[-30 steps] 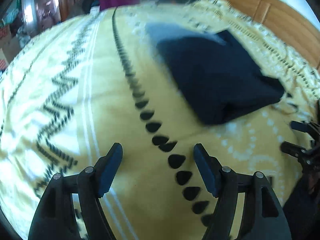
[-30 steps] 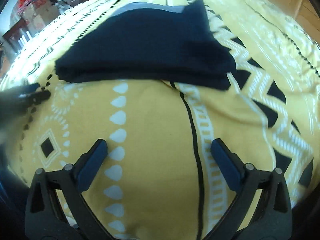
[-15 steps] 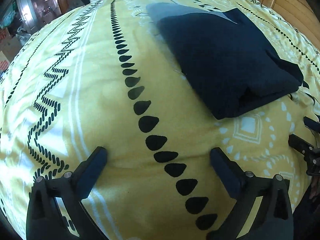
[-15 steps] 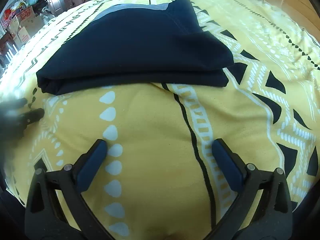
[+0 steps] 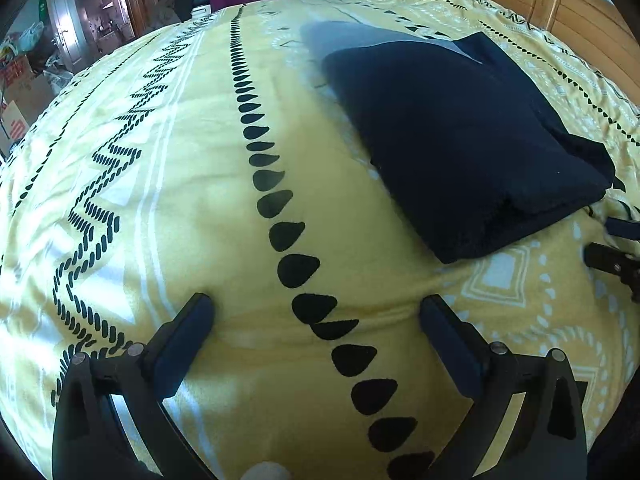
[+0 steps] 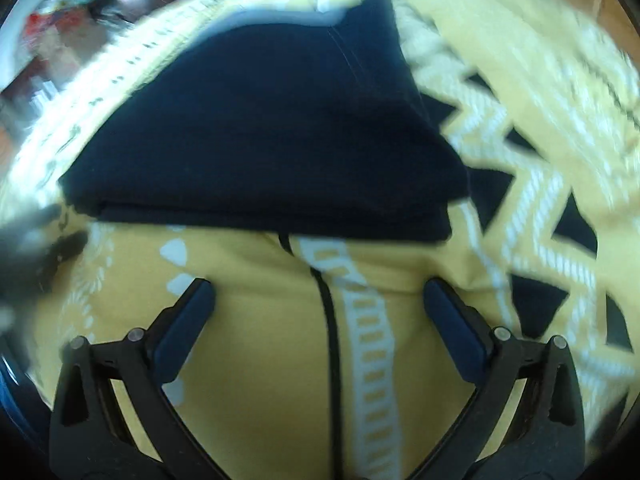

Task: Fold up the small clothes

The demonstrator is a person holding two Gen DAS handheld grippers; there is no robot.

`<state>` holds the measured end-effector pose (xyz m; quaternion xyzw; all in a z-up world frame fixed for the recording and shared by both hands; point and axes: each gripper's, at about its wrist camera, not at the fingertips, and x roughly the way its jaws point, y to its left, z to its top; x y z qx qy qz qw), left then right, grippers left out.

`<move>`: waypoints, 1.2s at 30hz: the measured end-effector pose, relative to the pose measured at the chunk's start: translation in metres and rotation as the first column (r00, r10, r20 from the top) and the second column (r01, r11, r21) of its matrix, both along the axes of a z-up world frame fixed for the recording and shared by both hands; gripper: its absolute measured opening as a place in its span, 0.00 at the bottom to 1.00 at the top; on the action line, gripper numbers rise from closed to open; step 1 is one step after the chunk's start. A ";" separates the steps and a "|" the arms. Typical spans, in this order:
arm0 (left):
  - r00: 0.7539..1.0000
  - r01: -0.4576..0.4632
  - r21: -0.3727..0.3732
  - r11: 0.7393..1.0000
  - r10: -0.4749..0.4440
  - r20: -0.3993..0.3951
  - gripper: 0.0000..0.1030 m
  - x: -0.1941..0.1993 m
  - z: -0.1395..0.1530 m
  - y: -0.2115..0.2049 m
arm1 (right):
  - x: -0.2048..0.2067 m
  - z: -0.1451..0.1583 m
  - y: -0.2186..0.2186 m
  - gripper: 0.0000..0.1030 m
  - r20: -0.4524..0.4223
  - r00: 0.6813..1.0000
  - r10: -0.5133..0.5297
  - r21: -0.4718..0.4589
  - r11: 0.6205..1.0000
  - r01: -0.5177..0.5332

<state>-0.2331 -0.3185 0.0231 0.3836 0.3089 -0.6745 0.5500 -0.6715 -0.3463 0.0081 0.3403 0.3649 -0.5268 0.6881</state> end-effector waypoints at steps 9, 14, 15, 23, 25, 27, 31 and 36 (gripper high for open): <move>1.000 0.001 -0.012 1.000 -0.001 -0.015 1.00 0.001 0.001 0.003 | 0.009 0.001 0.001 1.00 -0.040 0.999 0.004 -0.006 1.000 -0.005; 1.000 0.001 -0.012 1.000 -0.001 -0.011 1.00 0.001 0.001 0.004 | 0.008 0.000 0.002 1.00 -0.044 0.999 0.005 -0.006 1.000 -0.005; 1.000 0.001 -0.012 1.000 -0.001 -0.011 1.00 0.001 0.001 0.004 | 0.008 -0.001 0.001 1.00 -0.044 0.999 0.005 -0.006 1.000 -0.005; 1.000 0.001 -0.015 1.000 -0.001 -0.008 1.00 0.000 0.001 0.004 | 0.008 0.000 0.002 1.00 -0.044 0.999 0.008 -0.006 1.000 -0.008; 1.000 0.000 -0.014 1.000 0.000 -0.008 1.00 0.000 0.001 0.005 | 0.008 0.000 0.002 1.00 -0.044 0.999 0.007 -0.006 1.000 -0.008; 1.000 0.000 -0.015 1.000 0.000 -0.008 1.00 0.000 0.001 0.005 | 0.008 0.000 0.002 1.00 -0.044 0.999 0.007 -0.006 1.000 -0.008; 1.000 0.000 -0.015 1.000 0.000 -0.006 1.00 0.000 0.001 0.005 | 0.008 0.000 0.002 1.00 -0.044 0.999 0.006 -0.006 1.000 -0.006; 1.000 0.000 -0.015 1.000 0.000 -0.007 1.00 0.000 0.001 0.005 | 0.008 0.000 0.002 1.00 -0.044 0.999 0.006 -0.006 1.000 -0.007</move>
